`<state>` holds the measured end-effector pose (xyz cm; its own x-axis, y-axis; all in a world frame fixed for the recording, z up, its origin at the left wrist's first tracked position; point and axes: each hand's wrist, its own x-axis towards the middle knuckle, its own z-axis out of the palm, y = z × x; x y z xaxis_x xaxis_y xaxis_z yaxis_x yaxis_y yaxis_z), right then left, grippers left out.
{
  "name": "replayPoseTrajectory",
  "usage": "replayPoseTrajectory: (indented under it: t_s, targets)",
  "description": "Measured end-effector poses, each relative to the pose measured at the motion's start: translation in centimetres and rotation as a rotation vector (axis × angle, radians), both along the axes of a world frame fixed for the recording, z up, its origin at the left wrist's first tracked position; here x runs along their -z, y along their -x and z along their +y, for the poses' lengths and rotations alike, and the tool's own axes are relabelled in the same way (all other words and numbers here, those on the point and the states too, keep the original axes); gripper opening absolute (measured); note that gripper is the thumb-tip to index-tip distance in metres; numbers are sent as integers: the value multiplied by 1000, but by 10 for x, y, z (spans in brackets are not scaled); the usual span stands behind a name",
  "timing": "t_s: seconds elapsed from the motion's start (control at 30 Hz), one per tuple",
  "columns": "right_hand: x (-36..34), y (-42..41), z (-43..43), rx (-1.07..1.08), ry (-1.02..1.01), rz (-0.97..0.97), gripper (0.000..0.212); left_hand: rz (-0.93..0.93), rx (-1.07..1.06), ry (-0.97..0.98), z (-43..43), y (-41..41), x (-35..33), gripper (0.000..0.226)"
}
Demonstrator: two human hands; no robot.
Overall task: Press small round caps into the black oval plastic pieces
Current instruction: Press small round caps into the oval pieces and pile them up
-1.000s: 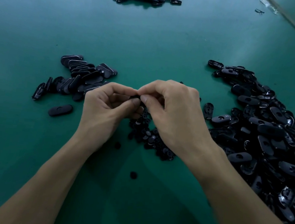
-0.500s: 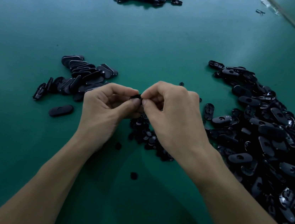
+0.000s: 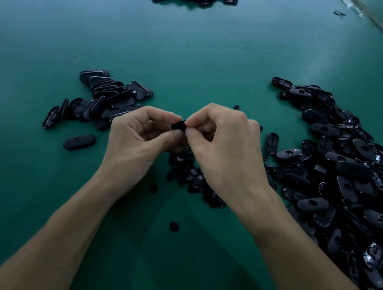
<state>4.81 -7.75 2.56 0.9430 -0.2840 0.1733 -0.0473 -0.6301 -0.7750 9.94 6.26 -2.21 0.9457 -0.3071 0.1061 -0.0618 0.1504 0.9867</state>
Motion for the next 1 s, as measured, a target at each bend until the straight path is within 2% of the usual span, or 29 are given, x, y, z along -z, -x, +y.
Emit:
replayPoseTrajectory:
  t_s: [0.2, 0.47, 0.67, 1.0]
  targets:
    - [3, 1, -4, -8, -107, 10, 15, -14, -4, -25, -1, 0, 2, 19]
    - [7, 3, 4, -13, 37, -18, 9, -27, 3, -20, -2, 2, 0, 21]
    - [2, 1, -3, -75, 20, -14, 12, -15, -17, 4, -2, 2, -1, 19]
    - [-2, 0, -4, -92, 109, 1, 11, -17, 6, 26, -4, 4, -4, 17]
